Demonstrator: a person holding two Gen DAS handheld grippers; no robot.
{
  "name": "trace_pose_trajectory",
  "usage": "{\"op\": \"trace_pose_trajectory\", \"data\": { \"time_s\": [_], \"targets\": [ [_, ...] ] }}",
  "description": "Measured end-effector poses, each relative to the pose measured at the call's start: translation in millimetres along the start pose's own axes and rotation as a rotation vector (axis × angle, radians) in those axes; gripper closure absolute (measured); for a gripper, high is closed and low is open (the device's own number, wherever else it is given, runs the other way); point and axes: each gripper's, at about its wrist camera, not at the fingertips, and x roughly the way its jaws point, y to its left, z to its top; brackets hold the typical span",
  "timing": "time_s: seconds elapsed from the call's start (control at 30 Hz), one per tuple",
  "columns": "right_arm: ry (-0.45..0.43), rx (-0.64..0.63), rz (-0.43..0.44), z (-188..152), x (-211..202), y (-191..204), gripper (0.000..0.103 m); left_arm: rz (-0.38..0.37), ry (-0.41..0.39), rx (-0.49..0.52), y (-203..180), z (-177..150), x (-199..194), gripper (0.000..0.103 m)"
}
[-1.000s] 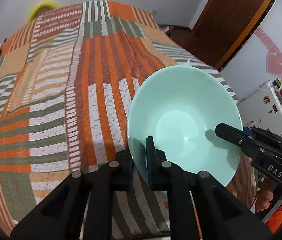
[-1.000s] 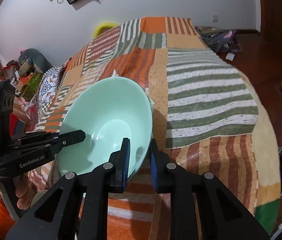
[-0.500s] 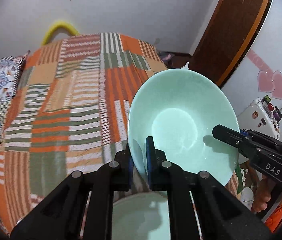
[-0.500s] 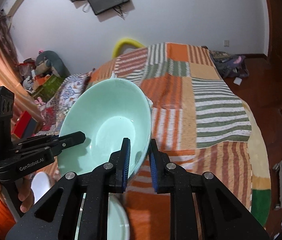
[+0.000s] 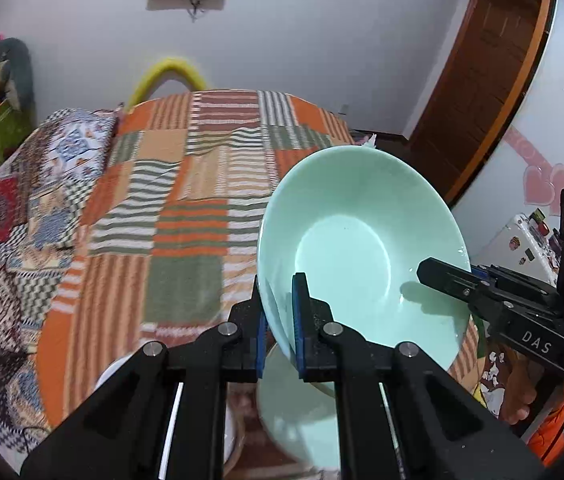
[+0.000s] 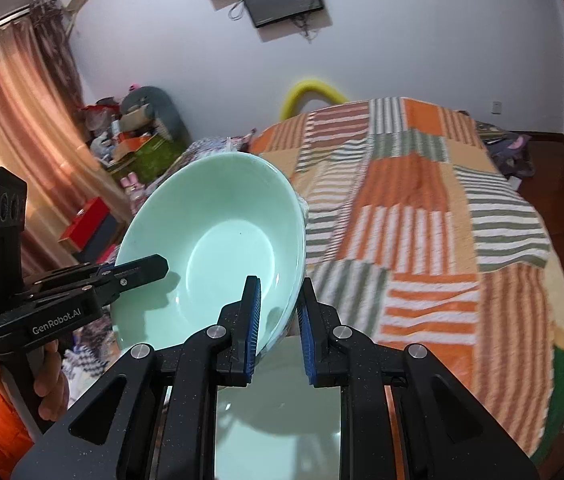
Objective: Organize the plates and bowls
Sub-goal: 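Lift the mint green bowl with both tools and carry it over the white bowl, then lower the mint green bowl into the white bowl and open both tools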
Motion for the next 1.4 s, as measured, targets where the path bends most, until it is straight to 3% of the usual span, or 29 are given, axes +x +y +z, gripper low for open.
{"op": "trace_pose_trajectory", "data": {
  "time_s": [0.33,0.67,1.4],
  "targets": [
    [0.033,-0.073,0.088,-19,15,61,0.086,0.08,-0.044,-0.071,49,-44,-60,0.093],
    [0.093,-0.128,0.156,-40,40,110,0.086,0.135,-0.034,-0.157,97,-84,-85,0.093],
    [0.235,-0.116,0.106,-80,85,124,0.086,0.131,0.094,-0.239,135,-131,-33,0.093]
  ]
}}
